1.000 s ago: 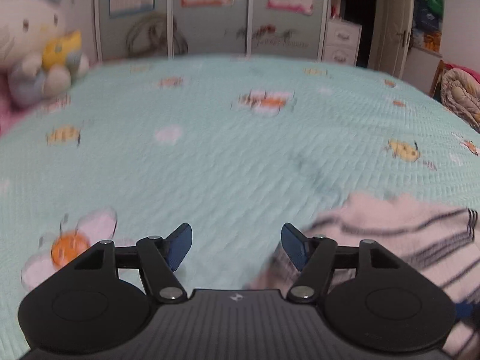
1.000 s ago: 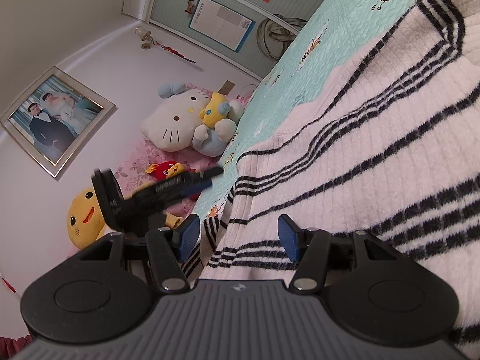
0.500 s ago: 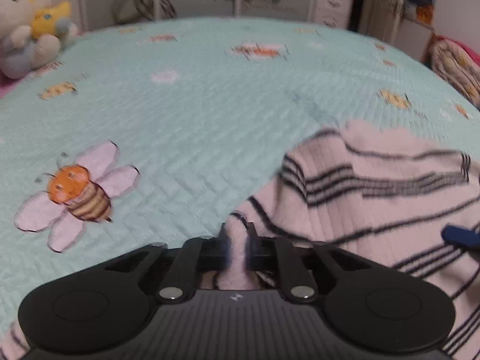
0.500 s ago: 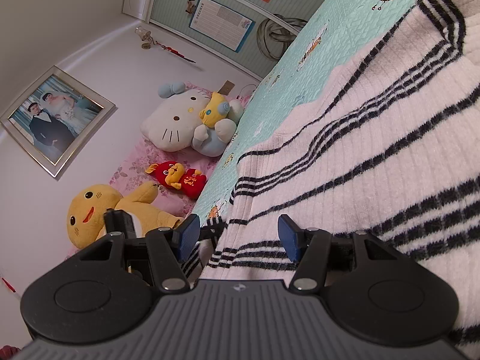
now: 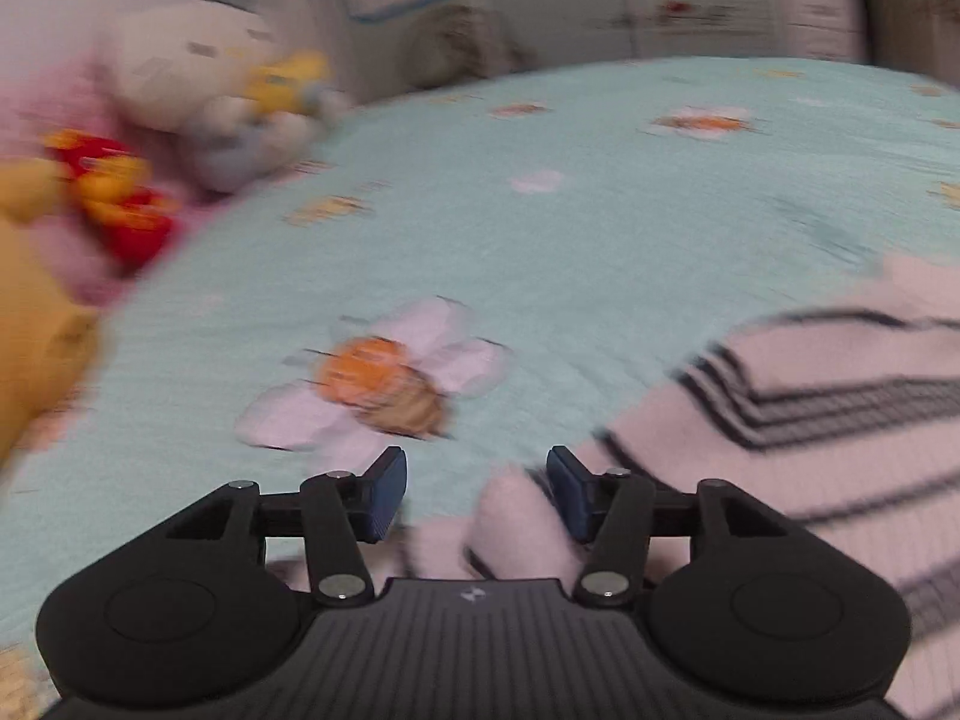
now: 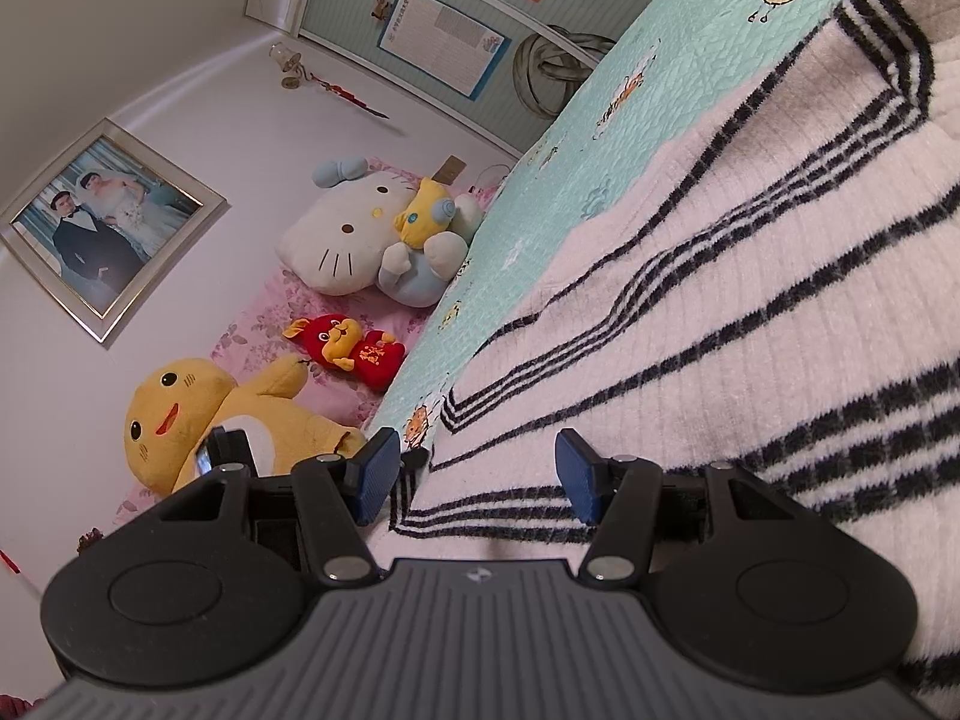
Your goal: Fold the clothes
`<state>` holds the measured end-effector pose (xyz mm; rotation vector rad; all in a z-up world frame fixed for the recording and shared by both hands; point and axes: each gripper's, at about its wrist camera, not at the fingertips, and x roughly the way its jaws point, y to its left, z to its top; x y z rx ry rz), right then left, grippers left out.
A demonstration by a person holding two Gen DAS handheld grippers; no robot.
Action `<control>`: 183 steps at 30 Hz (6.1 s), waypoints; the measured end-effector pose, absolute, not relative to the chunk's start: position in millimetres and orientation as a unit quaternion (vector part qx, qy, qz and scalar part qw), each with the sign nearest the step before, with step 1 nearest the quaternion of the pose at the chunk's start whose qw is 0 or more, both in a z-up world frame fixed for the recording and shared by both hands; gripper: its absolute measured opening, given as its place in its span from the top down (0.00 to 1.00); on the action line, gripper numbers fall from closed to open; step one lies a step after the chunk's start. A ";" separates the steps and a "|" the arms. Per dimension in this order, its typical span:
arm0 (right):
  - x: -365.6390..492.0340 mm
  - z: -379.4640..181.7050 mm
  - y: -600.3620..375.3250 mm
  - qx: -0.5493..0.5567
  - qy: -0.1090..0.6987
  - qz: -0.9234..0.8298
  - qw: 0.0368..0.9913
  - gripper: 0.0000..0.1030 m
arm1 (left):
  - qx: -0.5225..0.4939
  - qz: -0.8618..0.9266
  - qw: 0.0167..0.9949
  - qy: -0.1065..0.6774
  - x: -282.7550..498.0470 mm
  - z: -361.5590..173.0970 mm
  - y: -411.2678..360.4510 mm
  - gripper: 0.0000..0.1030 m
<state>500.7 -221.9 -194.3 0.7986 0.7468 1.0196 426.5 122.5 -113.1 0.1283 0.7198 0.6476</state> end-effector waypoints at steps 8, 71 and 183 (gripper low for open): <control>499.6 -195.2 -223.4 0.372 0.339 0.464 0.729 0.44 | -0.109 0.204 0.938 0.257 459.8 -76.4 32.0 0.37; 609.6 -81.0 -273.6 0.078 0.392 0.348 0.848 0.48 | -0.374 0.202 0.899 0.107 434.3 -151.3 47.5 0.10; 521.6 -152.8 -141.8 0.063 0.402 0.626 0.665 0.38 | 0.015 0.164 0.902 0.399 471.7 -117.9 41.3 0.32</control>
